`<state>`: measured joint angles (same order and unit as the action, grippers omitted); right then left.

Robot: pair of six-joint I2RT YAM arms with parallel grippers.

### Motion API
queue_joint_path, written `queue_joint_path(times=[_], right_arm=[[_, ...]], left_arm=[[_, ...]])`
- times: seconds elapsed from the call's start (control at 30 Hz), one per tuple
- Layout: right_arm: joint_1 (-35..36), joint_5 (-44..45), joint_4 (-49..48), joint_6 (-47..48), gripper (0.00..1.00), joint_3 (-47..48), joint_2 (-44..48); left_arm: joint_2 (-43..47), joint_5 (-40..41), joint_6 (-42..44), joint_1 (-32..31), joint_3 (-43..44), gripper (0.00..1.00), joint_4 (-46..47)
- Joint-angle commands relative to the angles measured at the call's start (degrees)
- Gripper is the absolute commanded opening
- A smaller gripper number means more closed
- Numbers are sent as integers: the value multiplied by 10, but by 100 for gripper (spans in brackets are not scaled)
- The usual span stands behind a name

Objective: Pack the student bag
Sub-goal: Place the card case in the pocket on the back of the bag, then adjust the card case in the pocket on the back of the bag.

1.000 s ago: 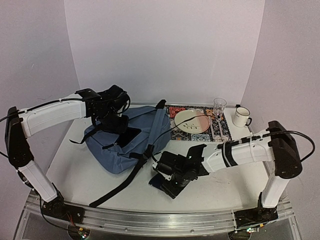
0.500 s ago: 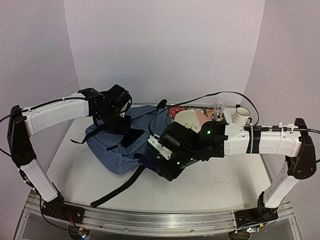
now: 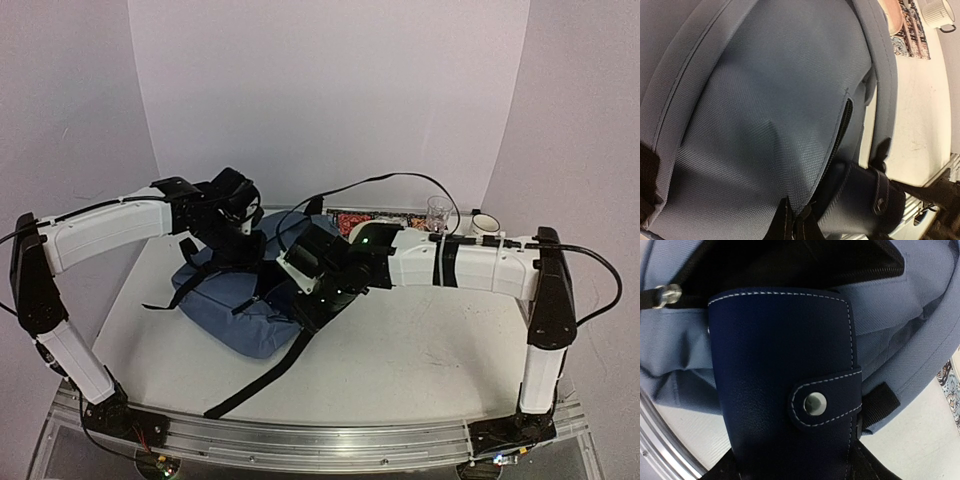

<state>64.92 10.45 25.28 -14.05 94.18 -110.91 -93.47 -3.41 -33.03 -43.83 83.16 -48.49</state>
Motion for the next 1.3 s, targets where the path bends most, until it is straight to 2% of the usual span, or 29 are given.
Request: queue_joint_path(times=[0.0, 0.37, 0.47, 0.53, 0.73, 0.87, 1.0, 1.27], right_arm=[[-8, 27, 40, 2, 50, 43, -17], [-9, 11, 43, -63, 51, 137, -83], [-9, -11, 39, -92, 58, 166, -102], [-9, -47, 30, -91, 67, 177, -107], [-23, -141, 0, -76, 89, 111, -46], [-46, -201, -21, -77, 93, 51, 10], [-66, -237, -60, -89, 89, -22, 52], [-83, -270, -159, -116, 53, -97, 60]], left_arm=[[70, -53, -34, -6, -11, 0, 42], [88, -94, -77, -31, -47, 0, 76], [92, -86, -83, -32, -59, 0, 86], [99, -72, -85, -32, -68, 0, 89], [118, -38, -91, -32, -106, 0, 96], [119, -32, -91, -32, -120, 0, 108], [120, -31, -91, -32, -127, 0, 119], [126, -49, -97, -32, -144, 0, 135]])
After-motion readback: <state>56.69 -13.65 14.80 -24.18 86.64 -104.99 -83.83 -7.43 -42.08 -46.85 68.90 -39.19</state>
